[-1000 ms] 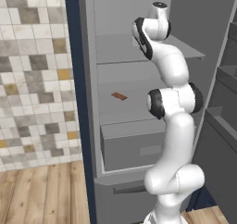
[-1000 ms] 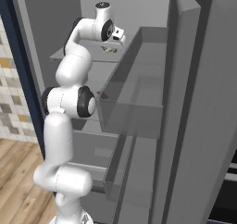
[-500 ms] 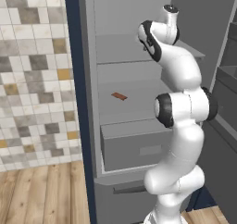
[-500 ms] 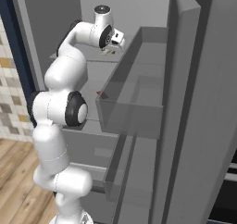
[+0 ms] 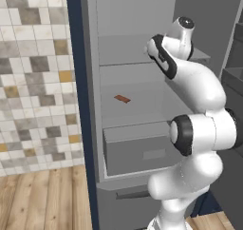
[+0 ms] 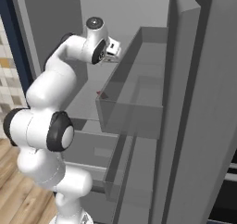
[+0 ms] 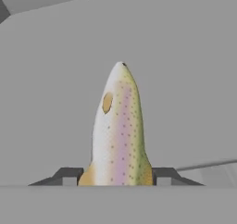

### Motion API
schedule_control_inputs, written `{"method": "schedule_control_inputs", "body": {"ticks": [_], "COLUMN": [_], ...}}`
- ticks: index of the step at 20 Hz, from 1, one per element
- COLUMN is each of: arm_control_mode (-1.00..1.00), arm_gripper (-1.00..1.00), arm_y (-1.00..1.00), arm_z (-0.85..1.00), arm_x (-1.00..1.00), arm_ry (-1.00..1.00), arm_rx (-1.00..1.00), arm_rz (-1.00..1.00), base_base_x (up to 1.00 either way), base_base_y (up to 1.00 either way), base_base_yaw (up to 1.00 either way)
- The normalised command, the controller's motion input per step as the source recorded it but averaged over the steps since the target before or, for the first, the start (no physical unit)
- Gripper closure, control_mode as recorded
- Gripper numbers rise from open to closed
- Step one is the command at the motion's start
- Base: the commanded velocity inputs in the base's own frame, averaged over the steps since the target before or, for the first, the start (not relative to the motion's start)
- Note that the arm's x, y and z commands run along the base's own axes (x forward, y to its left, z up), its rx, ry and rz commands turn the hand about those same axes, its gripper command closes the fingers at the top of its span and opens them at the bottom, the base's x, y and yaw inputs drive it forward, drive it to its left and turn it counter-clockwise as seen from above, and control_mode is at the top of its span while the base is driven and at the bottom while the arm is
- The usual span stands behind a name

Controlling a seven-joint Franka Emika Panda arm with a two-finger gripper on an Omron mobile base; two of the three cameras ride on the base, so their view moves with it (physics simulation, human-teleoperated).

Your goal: Take the fish from the fridge and place it on the digital scale on the counter by the fridge. Wait a few seconds for a reading, then move it to the plate on the dining counter.

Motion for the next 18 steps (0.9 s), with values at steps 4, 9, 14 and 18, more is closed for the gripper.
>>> {"method": "schedule_control_inputs", "body": {"ticks": [4,9,14,18], "arm_control_mode": [-1.0,-1.0,-1.0,-1.0], "arm_gripper": [1.0,1.0,1.0,1.0], "arm_y": [0.03,0.1,0.21,0.14], "arm_z": [0.2,0.03,-0.21,-0.38], "arm_x": [-0.98,-1.0,-1.0,-1.0], "arm_ry": [0.1,0.18,0.16,0.1], "arm_rx": [0.0,0.0,-0.04,-0.04], "arm_rz": [0.0,0.0,0.0,0.0], "base_base_x": [0.0,0.0,0.0,0.0], "base_base_y": [0.0,0.0,0.0,0.0], "base_base_yaw": [0.0,0.0,0.0,0.0]}}
